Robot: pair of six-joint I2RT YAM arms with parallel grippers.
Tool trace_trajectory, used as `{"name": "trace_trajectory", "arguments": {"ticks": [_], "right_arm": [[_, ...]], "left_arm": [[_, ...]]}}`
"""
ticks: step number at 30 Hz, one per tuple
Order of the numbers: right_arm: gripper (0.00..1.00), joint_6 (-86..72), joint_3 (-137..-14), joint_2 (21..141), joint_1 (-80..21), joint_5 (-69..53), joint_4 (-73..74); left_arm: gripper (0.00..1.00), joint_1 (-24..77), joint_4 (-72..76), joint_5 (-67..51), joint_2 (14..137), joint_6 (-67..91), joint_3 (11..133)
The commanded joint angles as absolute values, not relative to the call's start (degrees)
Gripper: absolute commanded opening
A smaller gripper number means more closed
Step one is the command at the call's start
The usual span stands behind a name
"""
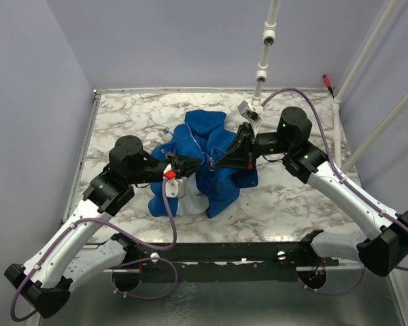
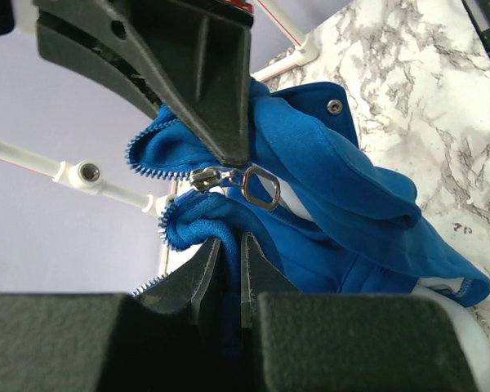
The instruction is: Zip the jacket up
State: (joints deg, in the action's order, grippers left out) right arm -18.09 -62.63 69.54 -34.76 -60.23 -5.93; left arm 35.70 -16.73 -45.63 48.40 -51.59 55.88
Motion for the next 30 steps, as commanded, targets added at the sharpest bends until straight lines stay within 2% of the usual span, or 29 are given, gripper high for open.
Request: {"name": "trace_trajectory", "arguments": {"ticks": [1, 10, 23, 30], "right_arm": [[0.01, -16.2, -67.1, 71.2, -34.6, -61.9, 3.3], [0.01, -8.5, -73.2, 72.2, -34.6, -56.9, 22.1], [0.01, -1.5, -81.1, 75.1, -34.6, -61.4, 36.3], [0.01, -1.7, -79.5, 73.5, -34.6, -61.2, 36.6]], "left_arm": [[0.0, 37.1, -19.1, -47.6, 48.5, -55.1, 57.6], [0.0, 39.1, -20.1, -47.3, 48.5, -56.7, 56.1], [0.0, 44.0, -23.6, -46.6, 50.2, -59.6, 55.2], [0.0, 44.1, -24.7, -45.4, 49.4, -60.6, 54.8]]}}
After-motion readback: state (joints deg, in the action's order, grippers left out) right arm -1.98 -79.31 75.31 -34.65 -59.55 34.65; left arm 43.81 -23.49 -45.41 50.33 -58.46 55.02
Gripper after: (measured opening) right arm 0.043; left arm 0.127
